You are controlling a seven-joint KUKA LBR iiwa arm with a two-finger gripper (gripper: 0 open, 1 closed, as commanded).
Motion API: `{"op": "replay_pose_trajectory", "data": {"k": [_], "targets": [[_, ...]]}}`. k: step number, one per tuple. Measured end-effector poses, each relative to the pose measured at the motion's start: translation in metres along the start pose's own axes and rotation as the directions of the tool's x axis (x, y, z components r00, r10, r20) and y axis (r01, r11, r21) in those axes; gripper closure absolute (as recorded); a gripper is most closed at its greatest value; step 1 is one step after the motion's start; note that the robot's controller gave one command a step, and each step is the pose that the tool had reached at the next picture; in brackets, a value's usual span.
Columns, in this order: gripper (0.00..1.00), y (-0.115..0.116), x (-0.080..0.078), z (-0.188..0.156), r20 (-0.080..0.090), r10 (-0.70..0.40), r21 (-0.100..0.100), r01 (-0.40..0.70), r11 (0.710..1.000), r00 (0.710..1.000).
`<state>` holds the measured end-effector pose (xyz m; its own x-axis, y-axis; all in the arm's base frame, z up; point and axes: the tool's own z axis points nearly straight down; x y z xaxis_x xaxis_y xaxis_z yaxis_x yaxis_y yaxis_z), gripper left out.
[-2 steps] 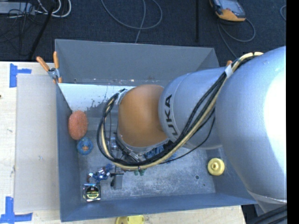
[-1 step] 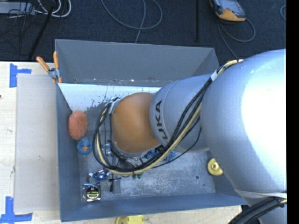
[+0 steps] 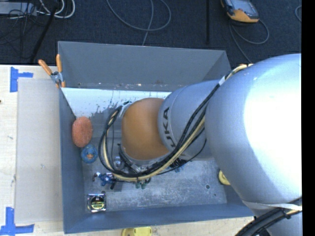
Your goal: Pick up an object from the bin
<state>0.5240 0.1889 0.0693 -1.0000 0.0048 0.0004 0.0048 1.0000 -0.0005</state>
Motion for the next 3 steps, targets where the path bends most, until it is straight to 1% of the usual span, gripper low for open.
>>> {"op": "replay_pose_trajectory", "data": {"k": [2,3], "targets": [[1.0,0.0,0.001,-0.004,-0.004,0.001,0.001,-0.001,1.0,1.0],[1.0,0.0,0.001,-0.011,-0.002,0.002,0.0,-0.002,1.0,1.0]]}}
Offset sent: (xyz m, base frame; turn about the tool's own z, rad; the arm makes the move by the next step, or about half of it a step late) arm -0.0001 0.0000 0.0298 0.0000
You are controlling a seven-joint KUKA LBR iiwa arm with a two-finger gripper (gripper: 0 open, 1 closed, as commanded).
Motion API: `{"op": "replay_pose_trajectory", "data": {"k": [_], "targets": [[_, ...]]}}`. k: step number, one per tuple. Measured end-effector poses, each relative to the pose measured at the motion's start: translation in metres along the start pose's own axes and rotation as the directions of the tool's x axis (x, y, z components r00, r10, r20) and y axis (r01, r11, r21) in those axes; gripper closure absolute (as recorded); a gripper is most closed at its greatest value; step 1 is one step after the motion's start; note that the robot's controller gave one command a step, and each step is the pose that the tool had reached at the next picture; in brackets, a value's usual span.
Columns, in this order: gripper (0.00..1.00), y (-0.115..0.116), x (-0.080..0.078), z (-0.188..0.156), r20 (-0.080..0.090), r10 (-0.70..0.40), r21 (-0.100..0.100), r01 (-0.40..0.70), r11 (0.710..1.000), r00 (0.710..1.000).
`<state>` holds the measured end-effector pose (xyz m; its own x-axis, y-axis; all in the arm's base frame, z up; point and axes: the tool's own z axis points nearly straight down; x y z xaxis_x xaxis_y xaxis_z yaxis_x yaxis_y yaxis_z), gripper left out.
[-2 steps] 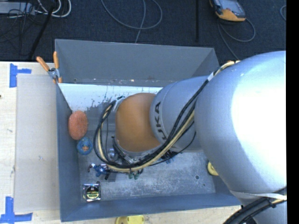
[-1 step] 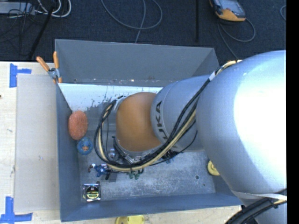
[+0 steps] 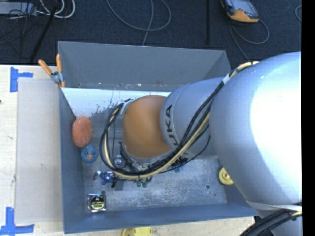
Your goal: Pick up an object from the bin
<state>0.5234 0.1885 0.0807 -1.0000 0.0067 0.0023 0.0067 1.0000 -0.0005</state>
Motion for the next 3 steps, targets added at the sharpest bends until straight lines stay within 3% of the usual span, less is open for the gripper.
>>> {"op": "replay_pose_trajectory", "data": {"k": [3], "targets": [[1.0,-0.001,0.002,-0.044,-0.005,0.002,0.002,-0.002,1.0,1.0]]}}
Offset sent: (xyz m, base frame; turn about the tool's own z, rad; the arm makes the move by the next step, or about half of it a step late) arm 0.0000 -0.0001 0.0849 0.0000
